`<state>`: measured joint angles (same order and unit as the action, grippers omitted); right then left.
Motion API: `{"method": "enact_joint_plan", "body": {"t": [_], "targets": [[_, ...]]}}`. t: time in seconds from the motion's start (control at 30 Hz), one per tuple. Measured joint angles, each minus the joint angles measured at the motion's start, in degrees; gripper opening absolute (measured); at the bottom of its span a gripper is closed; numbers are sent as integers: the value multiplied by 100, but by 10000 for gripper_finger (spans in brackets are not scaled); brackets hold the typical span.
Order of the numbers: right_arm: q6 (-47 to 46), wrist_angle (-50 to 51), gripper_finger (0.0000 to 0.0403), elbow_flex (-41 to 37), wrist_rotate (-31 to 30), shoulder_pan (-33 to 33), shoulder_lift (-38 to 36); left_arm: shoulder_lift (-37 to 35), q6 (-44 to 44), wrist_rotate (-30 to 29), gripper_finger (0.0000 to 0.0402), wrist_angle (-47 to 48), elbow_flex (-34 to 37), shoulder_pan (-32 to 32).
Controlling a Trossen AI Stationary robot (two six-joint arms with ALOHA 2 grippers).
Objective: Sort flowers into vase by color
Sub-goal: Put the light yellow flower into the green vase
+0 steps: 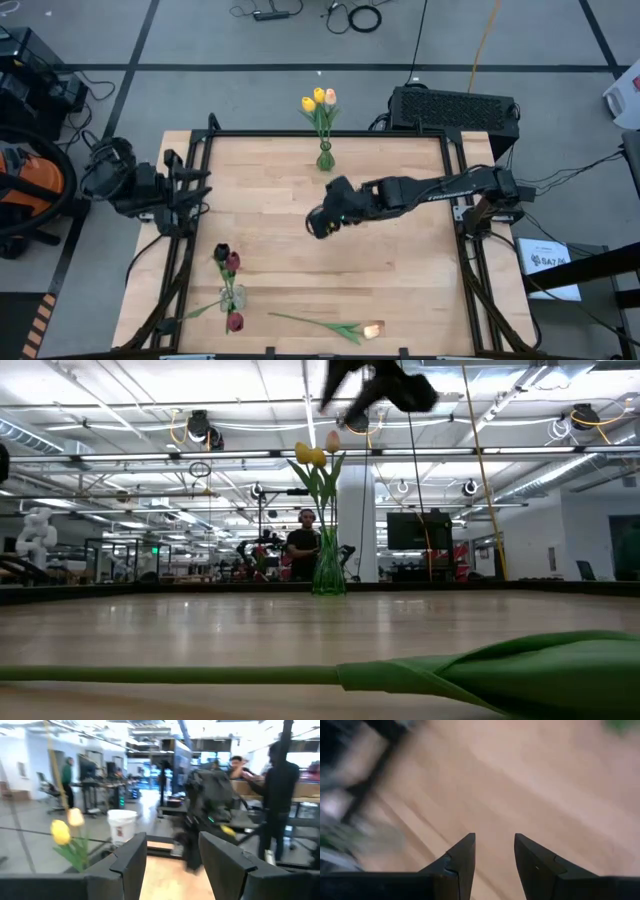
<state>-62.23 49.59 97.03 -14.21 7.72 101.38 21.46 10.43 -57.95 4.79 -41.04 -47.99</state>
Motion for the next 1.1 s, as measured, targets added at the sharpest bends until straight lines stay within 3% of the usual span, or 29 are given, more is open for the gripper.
{"method": "enact_joint_plan", "body": {"t": [0.17, 0.33, 0.53, 0.77, 1.1], "targets": [[-45, 819, 128, -4, 827, 268, 464, 61, -88, 406, 167, -45, 0, 604], [882, 573, 128, -4, 1281, 809, 930, 532, -237, 1313, 136, -221, 0, 1221], [792, 432, 128, -4, 1615, 1390, 1194, 1297, -548, 2067, 119, -404, 0, 1917], [473, -53, 128, -4, 1591, 2048, 1200, 1667, -561, 2298, 118, -456, -184, 2470], [-129, -121, 128, 83, 1552, 2718, 1494, 1766, -867, 3194, 118, -222, -221, 3197]]}}
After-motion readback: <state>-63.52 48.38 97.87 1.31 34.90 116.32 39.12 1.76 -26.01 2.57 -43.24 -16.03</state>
